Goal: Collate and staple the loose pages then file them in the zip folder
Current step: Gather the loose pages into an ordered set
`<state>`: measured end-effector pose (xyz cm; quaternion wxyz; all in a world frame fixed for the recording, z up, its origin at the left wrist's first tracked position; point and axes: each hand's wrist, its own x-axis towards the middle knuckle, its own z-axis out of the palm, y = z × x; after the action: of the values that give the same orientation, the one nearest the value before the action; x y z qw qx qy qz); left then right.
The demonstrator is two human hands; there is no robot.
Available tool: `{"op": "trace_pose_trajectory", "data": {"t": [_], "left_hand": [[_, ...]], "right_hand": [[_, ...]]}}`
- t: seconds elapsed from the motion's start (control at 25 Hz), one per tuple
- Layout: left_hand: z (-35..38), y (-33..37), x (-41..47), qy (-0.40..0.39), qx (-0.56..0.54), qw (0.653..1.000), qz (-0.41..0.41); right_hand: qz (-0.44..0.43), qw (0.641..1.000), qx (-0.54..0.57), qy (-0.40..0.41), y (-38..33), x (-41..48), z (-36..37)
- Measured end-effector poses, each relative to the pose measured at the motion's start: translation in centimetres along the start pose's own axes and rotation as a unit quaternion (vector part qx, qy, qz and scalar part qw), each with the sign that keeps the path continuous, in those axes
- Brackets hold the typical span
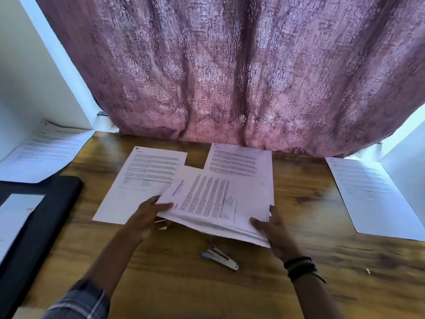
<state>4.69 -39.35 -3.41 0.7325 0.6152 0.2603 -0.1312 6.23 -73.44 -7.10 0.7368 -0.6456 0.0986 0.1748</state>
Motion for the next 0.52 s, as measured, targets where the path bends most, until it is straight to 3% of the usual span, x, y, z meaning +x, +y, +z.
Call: {"op": "trace_pose_trajectory", "data": {"t": [0.08,0.16,0.36,0.52], "left_hand": [[1.5,-0.9,-1.1,0.014,-0.185,0.982,0.035],[3.6,-0.7,-2.6,-0.015,-0.27,0.962,0.036],[7.0,0.3,-2.9,0.059,-0.183,0.974,0.123],[5.1,2.6,-2.7,-0.001,-0.183,0.962,0.2]], "right_hand": [[-0.04,0.999,-0.002,0.018,0.2,-1.0,1.1],[-0.082,0.996,0.01,0.034,0.2,-2.2,3.0],[-0.045,0.994,0.094,-0.038,0.8,-5.0,8.7],[-0.011,0.978,0.196,-0.076,-0.7,-2.9,5.7]]}}
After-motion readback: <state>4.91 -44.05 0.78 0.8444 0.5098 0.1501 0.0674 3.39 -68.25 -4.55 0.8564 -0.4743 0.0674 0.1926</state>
